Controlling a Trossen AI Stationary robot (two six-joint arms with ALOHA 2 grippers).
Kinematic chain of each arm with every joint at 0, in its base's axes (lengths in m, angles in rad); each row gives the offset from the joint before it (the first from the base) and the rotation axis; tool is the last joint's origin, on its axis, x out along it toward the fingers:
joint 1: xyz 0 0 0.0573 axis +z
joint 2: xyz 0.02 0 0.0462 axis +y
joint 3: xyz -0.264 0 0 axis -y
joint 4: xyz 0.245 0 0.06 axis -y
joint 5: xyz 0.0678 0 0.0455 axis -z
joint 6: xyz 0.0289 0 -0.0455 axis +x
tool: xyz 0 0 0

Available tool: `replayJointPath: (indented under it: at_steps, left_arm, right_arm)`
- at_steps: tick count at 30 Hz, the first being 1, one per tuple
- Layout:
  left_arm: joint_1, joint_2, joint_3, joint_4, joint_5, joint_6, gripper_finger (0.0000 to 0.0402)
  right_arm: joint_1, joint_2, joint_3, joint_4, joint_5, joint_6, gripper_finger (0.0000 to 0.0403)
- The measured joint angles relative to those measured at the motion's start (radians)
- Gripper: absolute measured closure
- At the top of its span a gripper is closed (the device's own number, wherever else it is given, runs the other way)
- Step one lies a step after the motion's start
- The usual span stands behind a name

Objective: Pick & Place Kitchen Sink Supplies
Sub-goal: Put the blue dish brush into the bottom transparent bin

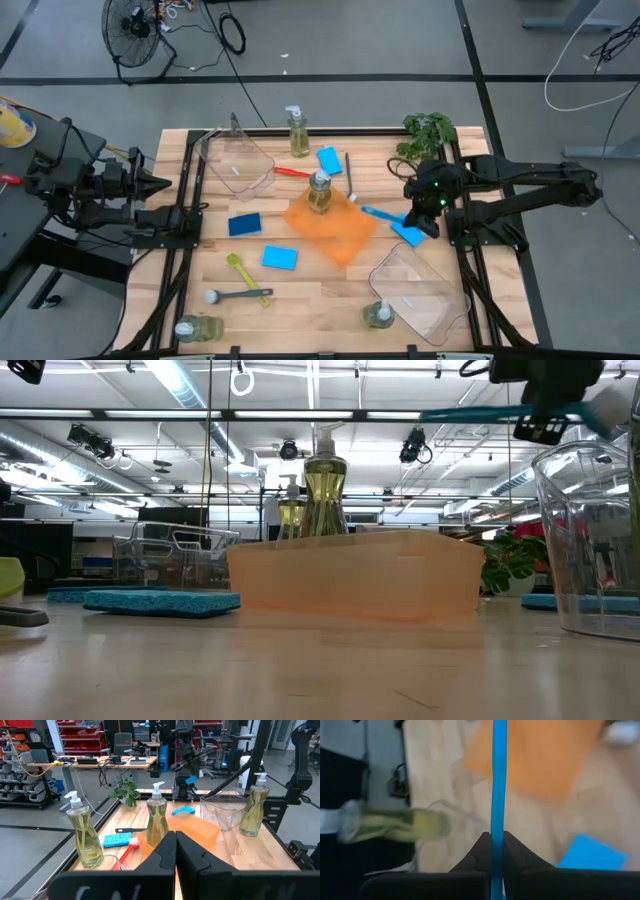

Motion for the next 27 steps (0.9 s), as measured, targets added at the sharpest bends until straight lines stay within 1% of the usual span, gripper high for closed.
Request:
replayJointPath:
  at_steps: [6,14,20,24,27]
  left_arm:
    - [0.000,0.000,0.000,0.000,0.000,0.000,0.0399]
    - [0.000,0.000,0.000,0.000,0.000,0.000,0.0399]
    - [0.000,0.000,0.000,0.000,0.000,0.000,0.0399]
    - [0.000,0.000,0.000,0.000,0.000,0.000,0.0399]
    - [0.000,0.000,0.000,0.000,0.000,0.000,0.0399]
  right_arm:
    - [0.106,0.000,0.000,0.001,-0.052,0.077,0.0391]
    - [0.222,0.000,0.000,0.044,-0.046,0.176,0.0390]
    - [0.330,0.000,0.000,0.046,0.013,0.216,0.0390]
    - [0.396,0.000,-0.025,0.055,0.017,0.235,0.0390]
    - [0.440,0.000,-0.044,0.076,0.066,0.275,0.0390]
